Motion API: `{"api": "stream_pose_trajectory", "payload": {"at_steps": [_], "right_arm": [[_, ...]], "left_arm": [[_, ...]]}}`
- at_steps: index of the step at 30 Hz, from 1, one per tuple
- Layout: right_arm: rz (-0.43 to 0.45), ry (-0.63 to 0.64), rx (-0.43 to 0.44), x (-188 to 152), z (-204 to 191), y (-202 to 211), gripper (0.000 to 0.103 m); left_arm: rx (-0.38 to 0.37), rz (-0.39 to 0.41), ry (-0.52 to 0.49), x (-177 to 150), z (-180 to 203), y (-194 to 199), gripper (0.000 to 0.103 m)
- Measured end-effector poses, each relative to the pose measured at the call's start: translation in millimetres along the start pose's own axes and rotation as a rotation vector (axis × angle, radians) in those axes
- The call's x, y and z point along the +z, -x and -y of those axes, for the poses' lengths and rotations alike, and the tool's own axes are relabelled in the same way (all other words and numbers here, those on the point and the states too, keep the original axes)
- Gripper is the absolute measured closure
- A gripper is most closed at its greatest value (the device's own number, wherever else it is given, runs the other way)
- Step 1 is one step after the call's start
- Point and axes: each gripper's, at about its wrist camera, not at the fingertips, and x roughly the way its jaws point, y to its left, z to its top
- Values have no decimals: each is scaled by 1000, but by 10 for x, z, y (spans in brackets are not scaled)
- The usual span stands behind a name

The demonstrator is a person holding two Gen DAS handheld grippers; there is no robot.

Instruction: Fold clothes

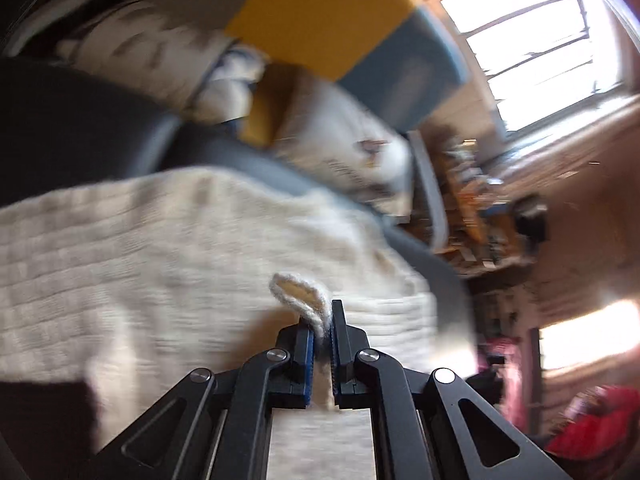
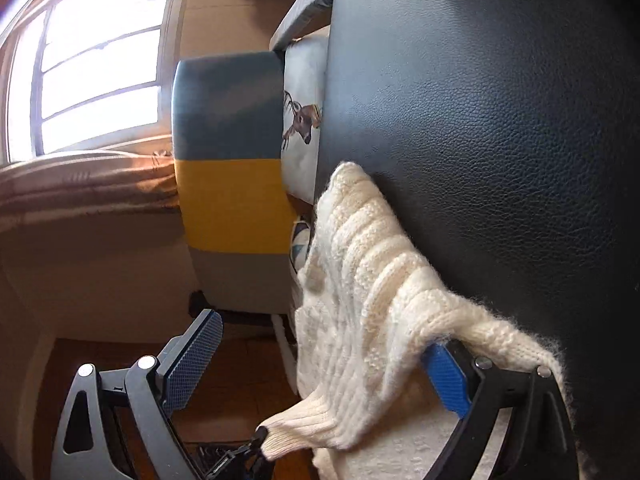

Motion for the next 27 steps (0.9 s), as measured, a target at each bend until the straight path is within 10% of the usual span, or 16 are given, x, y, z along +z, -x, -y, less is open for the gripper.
{"api": "stream_pose_trajectory", "payload": {"at_steps": [7,13,21,27], "right_arm": [[-55,229,-202,-91,-154,-84,7],[-71,362,-275,-223,-213,-127,7],[-78,634,-369,-402,-450,-205,20],[-127,689,-458,-479,-404,-267,23]], "left_arm": [[-92,-49,163,-113,-470,-108,94],[-97,-85,193,-40,-583,-52,71],[46,39,-97,-44,-89,122,95],[228,-102,-101,-66,-350,-220,90]]}}
